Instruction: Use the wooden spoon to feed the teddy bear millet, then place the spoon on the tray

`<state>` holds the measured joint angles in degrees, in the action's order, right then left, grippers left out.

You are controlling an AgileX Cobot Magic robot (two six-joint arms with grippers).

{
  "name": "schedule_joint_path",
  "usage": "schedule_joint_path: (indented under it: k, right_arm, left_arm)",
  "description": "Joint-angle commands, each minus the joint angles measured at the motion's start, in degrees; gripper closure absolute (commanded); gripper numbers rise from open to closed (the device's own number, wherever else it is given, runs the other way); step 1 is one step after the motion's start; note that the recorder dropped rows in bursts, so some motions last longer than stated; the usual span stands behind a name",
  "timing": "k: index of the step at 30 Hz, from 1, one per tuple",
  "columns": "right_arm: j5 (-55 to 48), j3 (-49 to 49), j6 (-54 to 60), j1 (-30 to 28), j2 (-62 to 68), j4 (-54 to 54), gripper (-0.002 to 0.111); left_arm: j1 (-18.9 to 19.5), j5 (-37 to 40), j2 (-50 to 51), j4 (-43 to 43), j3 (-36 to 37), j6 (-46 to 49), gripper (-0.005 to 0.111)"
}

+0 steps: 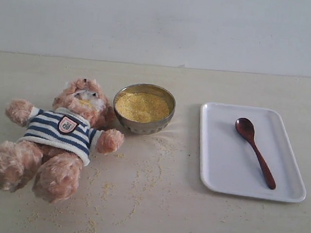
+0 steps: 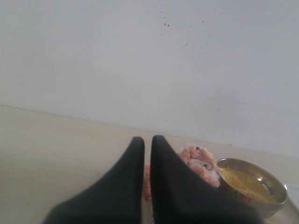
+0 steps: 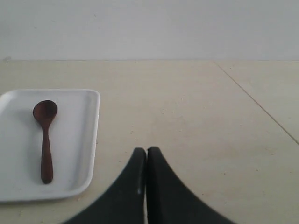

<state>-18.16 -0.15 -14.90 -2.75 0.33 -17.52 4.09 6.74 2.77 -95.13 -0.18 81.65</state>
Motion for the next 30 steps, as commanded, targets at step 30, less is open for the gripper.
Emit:
schedule_joint_path:
  k: [30]
  right_arm:
    - [-0.31,0.15,19.68,-6.2,-0.33,19.06,0.108]
  left_arm:
    - [-0.17,0.58,-0.43,0.14,0.18,0.26,0.102]
